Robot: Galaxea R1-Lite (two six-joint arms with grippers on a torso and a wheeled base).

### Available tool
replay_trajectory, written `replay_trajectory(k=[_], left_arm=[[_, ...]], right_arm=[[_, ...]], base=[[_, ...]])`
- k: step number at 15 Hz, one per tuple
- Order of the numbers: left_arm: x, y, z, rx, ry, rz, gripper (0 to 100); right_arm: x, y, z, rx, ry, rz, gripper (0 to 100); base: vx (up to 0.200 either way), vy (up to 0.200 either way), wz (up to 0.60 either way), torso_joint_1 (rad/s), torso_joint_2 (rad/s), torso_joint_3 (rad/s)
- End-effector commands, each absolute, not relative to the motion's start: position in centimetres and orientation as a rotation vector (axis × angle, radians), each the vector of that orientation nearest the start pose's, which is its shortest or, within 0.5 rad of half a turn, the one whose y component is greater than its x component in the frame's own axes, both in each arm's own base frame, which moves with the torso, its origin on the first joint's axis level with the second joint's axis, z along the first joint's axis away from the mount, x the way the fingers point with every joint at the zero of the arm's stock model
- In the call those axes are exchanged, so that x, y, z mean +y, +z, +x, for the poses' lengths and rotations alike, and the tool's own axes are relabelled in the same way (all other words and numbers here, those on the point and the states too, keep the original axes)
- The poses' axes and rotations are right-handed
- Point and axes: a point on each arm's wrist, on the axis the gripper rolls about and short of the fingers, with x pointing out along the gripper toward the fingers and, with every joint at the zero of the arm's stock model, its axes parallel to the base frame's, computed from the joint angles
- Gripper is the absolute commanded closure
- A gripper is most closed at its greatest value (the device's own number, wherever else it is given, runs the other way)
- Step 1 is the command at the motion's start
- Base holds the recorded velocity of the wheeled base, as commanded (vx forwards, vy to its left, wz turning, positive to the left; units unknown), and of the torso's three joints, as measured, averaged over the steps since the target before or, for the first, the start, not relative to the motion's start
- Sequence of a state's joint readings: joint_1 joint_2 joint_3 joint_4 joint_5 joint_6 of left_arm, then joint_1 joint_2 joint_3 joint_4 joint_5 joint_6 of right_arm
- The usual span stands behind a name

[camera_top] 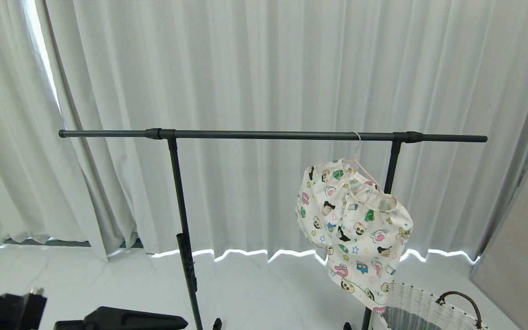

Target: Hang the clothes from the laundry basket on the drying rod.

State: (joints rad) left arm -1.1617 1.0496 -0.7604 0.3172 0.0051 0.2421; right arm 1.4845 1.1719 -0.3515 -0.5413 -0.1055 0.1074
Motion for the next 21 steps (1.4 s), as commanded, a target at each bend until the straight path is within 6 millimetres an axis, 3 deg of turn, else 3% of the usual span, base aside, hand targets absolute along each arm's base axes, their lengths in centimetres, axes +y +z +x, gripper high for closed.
replay_trajectory(k=[1, 5, 6, 16, 17, 21], left_arm=[[-12.2, 21.5, 4.6, 0.435, -1.232, 0.607, 0], [-12.6, 20.8, 4.8, 0.468, -1.228, 0.626, 0], [-12.5, 20.9, 4.8, 0.467, -1.228, 0.625, 100], [-12.3, 20.2, 4.7, 0.484, -1.225, 0.64, 100], [-12.3, 20.2, 4.7, 0.483, -1.222, 0.64, 100], [-12.1, 20.2, 4.8, 0.483, -1.208, 0.64, 100]], right_arm=[[15.6, 17.2, 1.5, 0.283, 1.357, -0.126, 100], [15.6, 17.3, 1.3, 0.281, 1.373, -0.128, 100], [15.6, 17.3, 1.3, 0.281, 1.373, -0.128, 100], [15.6, 17.2, 1.3, 0.28, 1.365, -0.135, 100], [15.6, 17.1, 1.3, 0.29, 1.354, -0.15, 0], [15.2, 17.0, 1.5, 0.285, 1.314, -0.16, 0]], base=[[0.0, 0.0, 0.0, 0.0, 0.0, 0.0], [0.0, 0.0, 0.0, 0.0, 0.0, 0.0], [0.0, 0.0, 0.0, 0.0, 0.0, 0.0], [0.0, 0.0, 0.0, 0.0, 0.0, 0.0], [0.0, 0.0, 0.0, 0.0, 0.0, 0.0], [0.0, 0.0, 0.0, 0.0, 0.0, 0.0]])
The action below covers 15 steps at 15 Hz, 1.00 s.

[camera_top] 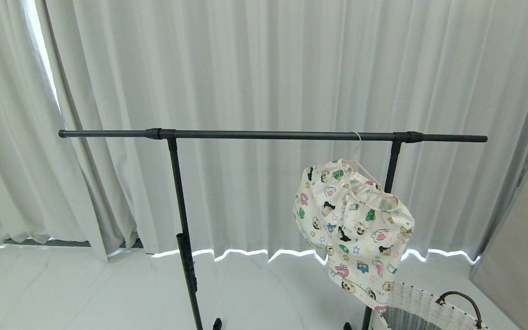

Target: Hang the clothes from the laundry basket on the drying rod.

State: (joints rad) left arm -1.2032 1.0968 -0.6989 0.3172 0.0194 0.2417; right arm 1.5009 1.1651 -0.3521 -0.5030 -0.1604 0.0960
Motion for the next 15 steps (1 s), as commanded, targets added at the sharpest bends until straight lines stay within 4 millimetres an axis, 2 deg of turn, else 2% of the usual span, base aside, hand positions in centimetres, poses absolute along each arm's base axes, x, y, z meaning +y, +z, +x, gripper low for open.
replay_trajectory(k=[1, 5, 7, 11, 12, 15], left_arm=[[-12.1, 20.0, 4.9, 0.487, -1.172, 0.653, 100], [-11.7, 18.4, 5.4, 0.442, -0.918, 0.726, 100], [-11.8, 18.3, 5.6, 0.402, -0.827, 0.727, 100], [-12.5, 19.8, 7.3, 0.28, -0.683, 0.583, 100], [-12.7, 20.8, 8.0, 0.217, -0.643, 0.514, 100], [-12.6, 21.3, 8.1, 0.185, -0.633, 0.481, 100]], right_arm=[[15.0, 17.2, 1.6, 0.278, 1.306, -0.151, 0], [14.6, 17.3, 2.2, 0.271, 1.265, -0.137, 0], [14.7, 17.2, 2.2, 0.277, 1.261, -0.143, 0], [15.3, 16.6, 2.9, 0.309, 1.223, -0.165, 0], [15.9, 16.2, 3.6, 0.337, 1.18, -0.181, 0], [18.5, 16.1, 5.7, 0.407, 1.075, -0.137, 0]], base=[[0.0, 0.0, 0.0, 0.0, 0.0, 0.0], [0.0, 0.0, 0.0, 0.0, 0.0, 0.0], [0.0, 0.0, 0.0, 0.0, 0.0, 0.0], [0.0, 0.0, 0.0, 0.0, 0.0, 0.0], [0.0, 0.0, 0.0, 0.0, 0.0, 0.0], [0.0, 0.0, 0.0, 0.0, 0.0, 0.0]])
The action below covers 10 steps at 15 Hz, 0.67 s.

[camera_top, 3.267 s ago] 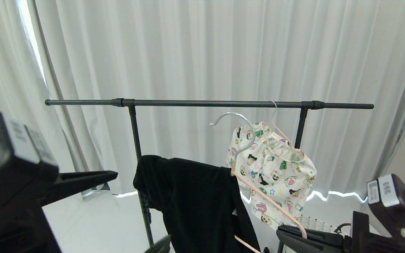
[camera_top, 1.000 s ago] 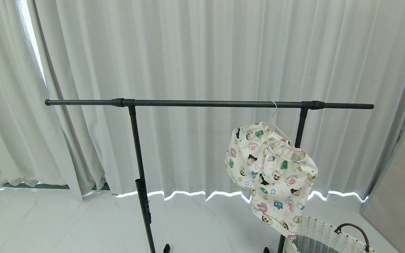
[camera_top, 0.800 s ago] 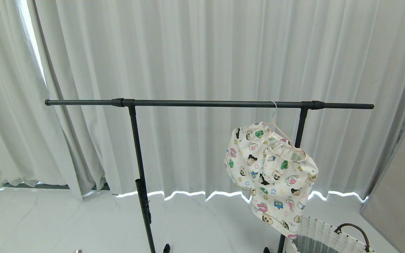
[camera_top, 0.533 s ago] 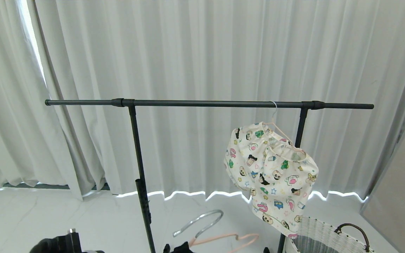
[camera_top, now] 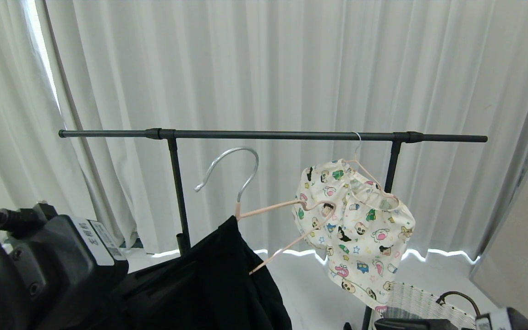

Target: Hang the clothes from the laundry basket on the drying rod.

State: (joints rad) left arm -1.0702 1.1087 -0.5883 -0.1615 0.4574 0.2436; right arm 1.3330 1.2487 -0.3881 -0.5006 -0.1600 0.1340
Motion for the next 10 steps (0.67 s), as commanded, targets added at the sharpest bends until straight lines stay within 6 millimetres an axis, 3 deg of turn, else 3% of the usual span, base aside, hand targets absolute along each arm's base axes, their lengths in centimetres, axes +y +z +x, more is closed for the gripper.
replay_trajectory(k=[1, 3, 6, 10], left_arm=[[-12.6, 21.7, 8.1, 0.176, -0.632, 0.475, 100], [-12.8, 22.6, 8.2, 0.149, -0.631, 0.465, 100], [-12.9, 23.2, 8.3, 0.129, -0.633, 0.454, 100], [-12.9, 23.4, 8.2, 0.111, -0.636, 0.477, 100]], right_arm=[[19.6, 16.5, 6.4, 0.415, 1.029, -0.098, 0], [22.7, 17.8, 7.7, 0.402, 0.904, 0.004, 0], [25.7, 18.3, 8.8, 0.406, 0.775, 0.118, 0], [26.9, 18.5, 9.3, 0.399, 0.769, 0.132, 0]], base=[[0.0, 0.0, 0.0, 0.0, 0.0, 0.0], [0.0, 0.0, 0.0, 0.0, 0.0, 0.0], [0.0, 0.0, 0.0, 0.0, 0.0, 0.0], [0.0, 0.0, 0.0, 0.0, 0.0, 0.0]])
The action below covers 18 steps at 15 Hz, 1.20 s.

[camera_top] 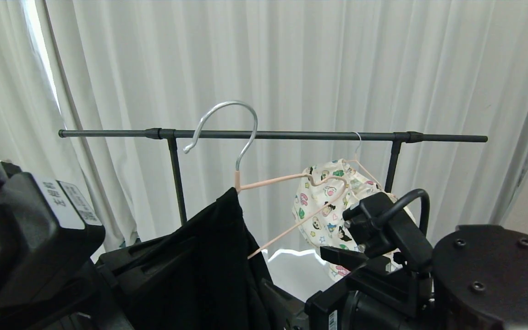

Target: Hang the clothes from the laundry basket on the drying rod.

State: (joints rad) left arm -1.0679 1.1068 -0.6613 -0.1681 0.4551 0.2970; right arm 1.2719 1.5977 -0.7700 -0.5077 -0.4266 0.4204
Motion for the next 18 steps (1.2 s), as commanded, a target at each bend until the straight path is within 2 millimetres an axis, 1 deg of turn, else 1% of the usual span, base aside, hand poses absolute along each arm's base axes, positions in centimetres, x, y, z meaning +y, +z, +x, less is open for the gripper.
replay_trajectory(k=[1, 3, 5, 6, 7, 10, 11, 13, 16, 17, 18], left_arm=[[-12.9, 23.5, 8.2, 0.106, -0.639, 0.485, 100], [-12.9, 23.6, 8.2, 0.104, -0.641, 0.484, 100], [-12.9, 23.8, 8.2, 0.098, -0.641, 0.479, 100], [-12.9, 23.8, 8.2, 0.096, -0.64, 0.477, 100], [-13.0, 24.0, 8.2, 0.094, -0.64, 0.474, 100], [-13.0, 24.0, 8.2, 0.092, -0.641, 0.473, 100], [-13.0, 24.2, 8.2, 0.088, -0.641, 0.469, 100], [-13.1, 24.6, 8.2, 0.076, -0.644, 0.463, 100], [-13.0, 25.2, 8.0, 0.05, -0.651, 0.458, 100], [-12.9, 25.6, 8.0, 0.04, -0.648, 0.449, 100], [-12.9, 25.9, 8.0, 0.032, -0.647, 0.441, 100]], right_arm=[[27.2, 18.7, 9.4, 0.394, 0.768, 0.139, 0], [27.4, 19.4, 9.9, 0.372, 0.76, 0.167, 0], [27.6, 20.4, 10.7, 0.315, 0.757, 0.231, 0], [27.6, 20.4, 10.9, 0.308, 0.755, 0.232, 0], [27.7, 20.3, 10.9, 0.308, 0.756, 0.234, 0], [28.3, 20.0, 9.8, 0.322, 0.799, 0.22, 0], [28.6, 19.7, 9.2, 0.338, 0.834, 0.207, 0], [29.0, 19.0, 9.0, 0.356, 0.843, 0.186, 0], [28.8, 17.9, 10.5, 0.384, 0.796, 0.158, 0], [28.0, 17.0, 11.5, 0.407, 0.745, 0.134, 0], [27.5, 16.5, 12.1, 0.422, 0.711, 0.113, 0]], base=[[0.0, 0.0, 0.0, 0.0, 0.0, 0.0], [0.0, 0.0, 0.0, 0.0, 0.0, 0.0], [0.0, 0.0, 0.0, 0.0, 0.0, 0.0], [0.0, 0.0, 0.0, 0.0, 0.0, 0.0], [0.0, 0.0, 0.0, 0.0, 0.0, 0.0], [0.0, 0.0, 0.0, 0.0, 0.0, 0.0], [0.0, 0.0, 0.0, 0.0, 0.0, 0.0], [0.0, 0.0, 0.0, 0.0, 0.0, 0.0], [0.0, 0.0, 0.0, 0.0, 0.0, 0.0], [0.0, 0.0, 0.0, 0.0, 0.0, 0.0], [0.0, 0.0, 0.0, 0.0, 0.0, 0.0]])
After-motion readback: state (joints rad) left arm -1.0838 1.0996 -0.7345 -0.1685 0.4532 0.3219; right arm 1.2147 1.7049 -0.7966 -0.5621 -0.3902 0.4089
